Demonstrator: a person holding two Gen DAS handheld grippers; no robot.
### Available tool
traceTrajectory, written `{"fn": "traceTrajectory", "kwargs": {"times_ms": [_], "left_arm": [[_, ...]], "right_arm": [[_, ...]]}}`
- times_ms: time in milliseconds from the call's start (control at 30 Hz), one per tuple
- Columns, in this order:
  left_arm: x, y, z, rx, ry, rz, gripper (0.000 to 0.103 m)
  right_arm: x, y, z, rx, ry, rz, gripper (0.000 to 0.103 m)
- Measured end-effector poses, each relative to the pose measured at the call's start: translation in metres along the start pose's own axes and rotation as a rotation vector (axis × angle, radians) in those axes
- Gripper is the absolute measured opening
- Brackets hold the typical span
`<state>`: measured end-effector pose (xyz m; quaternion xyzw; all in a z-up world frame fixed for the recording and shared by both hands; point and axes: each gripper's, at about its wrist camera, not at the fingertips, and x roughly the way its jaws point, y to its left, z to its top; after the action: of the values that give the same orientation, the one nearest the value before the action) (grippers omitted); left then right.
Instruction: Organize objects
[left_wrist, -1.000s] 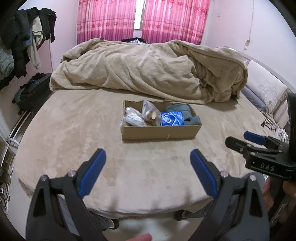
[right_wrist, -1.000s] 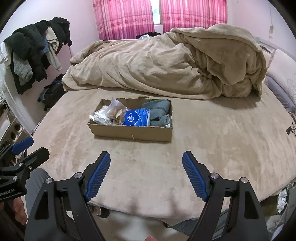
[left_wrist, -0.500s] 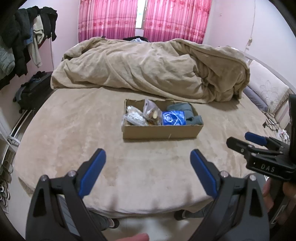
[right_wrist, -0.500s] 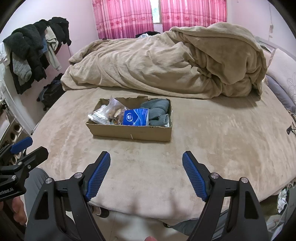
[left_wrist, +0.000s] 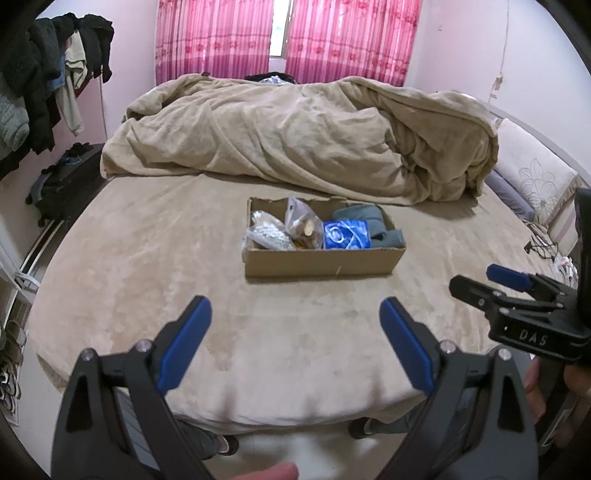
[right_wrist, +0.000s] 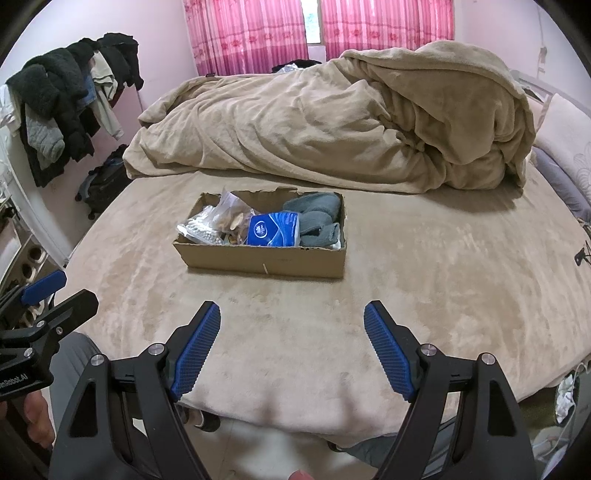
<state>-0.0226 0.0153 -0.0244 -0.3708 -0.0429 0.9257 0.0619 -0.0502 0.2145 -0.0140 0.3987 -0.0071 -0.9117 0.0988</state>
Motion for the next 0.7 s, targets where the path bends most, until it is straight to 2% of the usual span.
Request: {"fn": "traceTrajectory", "kwargs": {"times_ms": [700], "left_arm": [[0.0017, 0.0018, 0.0037, -0.001, 0.008, -0.009, 0.094]], "right_arm": [[0.0057, -0.0017, -0.0007, 0.008, 0.013, 0.003, 0.083]]}}
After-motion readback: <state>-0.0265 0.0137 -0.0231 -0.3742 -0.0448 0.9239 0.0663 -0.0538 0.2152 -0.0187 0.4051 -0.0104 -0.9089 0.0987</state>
